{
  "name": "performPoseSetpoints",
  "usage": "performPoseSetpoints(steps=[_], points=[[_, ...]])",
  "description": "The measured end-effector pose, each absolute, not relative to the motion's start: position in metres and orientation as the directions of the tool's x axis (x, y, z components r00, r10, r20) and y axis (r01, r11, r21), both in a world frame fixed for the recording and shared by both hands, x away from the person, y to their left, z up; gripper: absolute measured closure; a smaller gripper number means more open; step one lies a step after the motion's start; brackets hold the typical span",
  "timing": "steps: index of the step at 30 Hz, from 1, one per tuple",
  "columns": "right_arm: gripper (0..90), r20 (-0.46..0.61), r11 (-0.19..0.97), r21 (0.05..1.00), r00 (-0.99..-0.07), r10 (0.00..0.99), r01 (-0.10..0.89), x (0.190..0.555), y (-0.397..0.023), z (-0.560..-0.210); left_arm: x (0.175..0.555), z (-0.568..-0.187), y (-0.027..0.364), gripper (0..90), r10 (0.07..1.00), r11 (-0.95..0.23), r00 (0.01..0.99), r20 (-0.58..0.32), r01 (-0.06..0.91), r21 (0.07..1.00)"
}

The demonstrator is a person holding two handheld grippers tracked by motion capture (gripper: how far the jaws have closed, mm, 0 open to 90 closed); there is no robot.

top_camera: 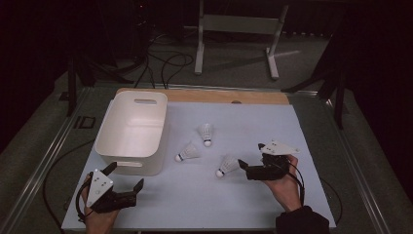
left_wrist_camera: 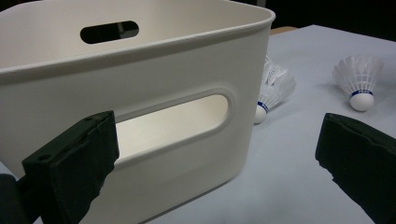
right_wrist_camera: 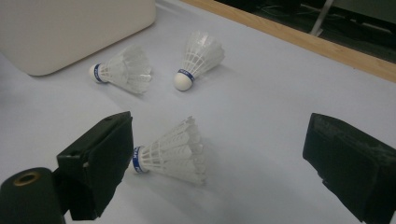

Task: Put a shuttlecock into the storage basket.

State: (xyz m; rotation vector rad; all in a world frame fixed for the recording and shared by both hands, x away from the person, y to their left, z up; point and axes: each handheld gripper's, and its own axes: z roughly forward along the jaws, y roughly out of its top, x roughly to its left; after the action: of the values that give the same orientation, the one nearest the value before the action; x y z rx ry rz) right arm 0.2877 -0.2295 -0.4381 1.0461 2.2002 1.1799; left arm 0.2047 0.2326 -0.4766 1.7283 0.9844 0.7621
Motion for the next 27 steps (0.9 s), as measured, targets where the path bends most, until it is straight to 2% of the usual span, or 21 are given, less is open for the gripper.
performPoseSetpoints(steps=[18, 27], points=[[8.8, -0.011, 0.373, 0.814, -0.630, 0.776, 0.446, 0.296, -0.218, -0.453, 0.205, -0.478, 0.233, 0.0, 0.880, -0.205, 0.472, 0.053, 0.275, 0.939], [11.7, -0.011, 0.403, 0.787, -0.642, 0.767, 0.467, 0.300, -0.213, -0.460, 0.206, -0.478, 0.233, 0.0, 0.879, -0.207, 0.473, 0.055, 0.276, 0.939]])
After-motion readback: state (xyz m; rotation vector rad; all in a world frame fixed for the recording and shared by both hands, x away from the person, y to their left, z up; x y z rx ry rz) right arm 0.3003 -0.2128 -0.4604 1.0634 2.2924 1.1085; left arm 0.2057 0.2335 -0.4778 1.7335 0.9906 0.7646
